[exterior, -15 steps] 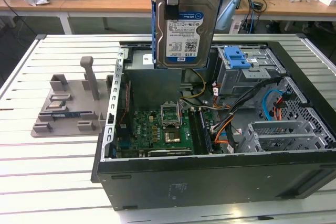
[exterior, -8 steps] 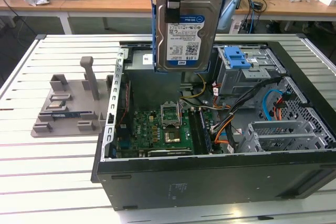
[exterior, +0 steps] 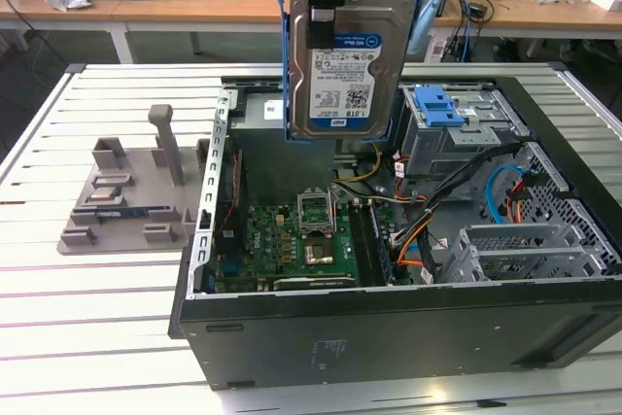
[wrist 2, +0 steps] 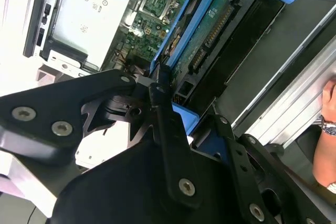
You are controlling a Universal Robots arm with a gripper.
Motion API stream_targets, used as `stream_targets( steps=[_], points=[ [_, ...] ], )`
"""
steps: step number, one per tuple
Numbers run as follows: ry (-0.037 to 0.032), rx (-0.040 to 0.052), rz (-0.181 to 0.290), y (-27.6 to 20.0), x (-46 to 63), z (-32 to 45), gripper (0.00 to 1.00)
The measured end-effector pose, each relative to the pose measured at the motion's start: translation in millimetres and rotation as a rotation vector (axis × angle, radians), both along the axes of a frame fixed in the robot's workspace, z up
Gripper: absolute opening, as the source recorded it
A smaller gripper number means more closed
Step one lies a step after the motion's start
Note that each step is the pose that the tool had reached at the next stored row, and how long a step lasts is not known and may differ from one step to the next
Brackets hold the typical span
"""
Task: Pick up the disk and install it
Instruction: 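Pick up the disk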
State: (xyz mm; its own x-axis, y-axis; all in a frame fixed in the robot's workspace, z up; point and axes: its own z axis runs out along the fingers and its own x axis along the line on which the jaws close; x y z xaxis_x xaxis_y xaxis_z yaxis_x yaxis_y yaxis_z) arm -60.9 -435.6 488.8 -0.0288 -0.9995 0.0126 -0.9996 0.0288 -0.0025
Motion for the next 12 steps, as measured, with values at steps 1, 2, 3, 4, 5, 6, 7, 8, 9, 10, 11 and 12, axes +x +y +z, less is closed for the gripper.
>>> stream_targets(
  steps=[1,2,3,4,5,6,7,8,9,10,11,12],
  points=[
    [0.0,0.0,0.0,-1.0,0.1,0.0,0.37],
    [0.0,0.0,0.0,-2.2,0.1,-0.1,0.37],
    [0.0,0.0,0.0,-3.5,0.2,-0.1,0.37],
    [0.0,0.0001,0.0,-5.9,0.3,-0.2,0.37],
    [0.0,0.0,0.0,-7.0,0.3,-0.2,0.37],
    [0.0,-0.0001,0.0,-7.9,0.3,-0.2,0.37],
    [0.0,0.0,0.0,-9.7,0.4,-0.3,0.37],
    [0.0,-0.0001,0.0,-10.7,0.5,-0.3,0.37],
    [0.0,0.0,0.0,-11.6,0.5,-0.4,0.37],
    [0.0,0.0,0.0,-12.9,0.5,-0.4,0.37],
    [0.0,-0.0001,0.0,-13.6,0.6,-0.4,0.37],
    [0.0001,0.0,0.0,-15.8,0.7,-0.5,0.37]
  ],
)
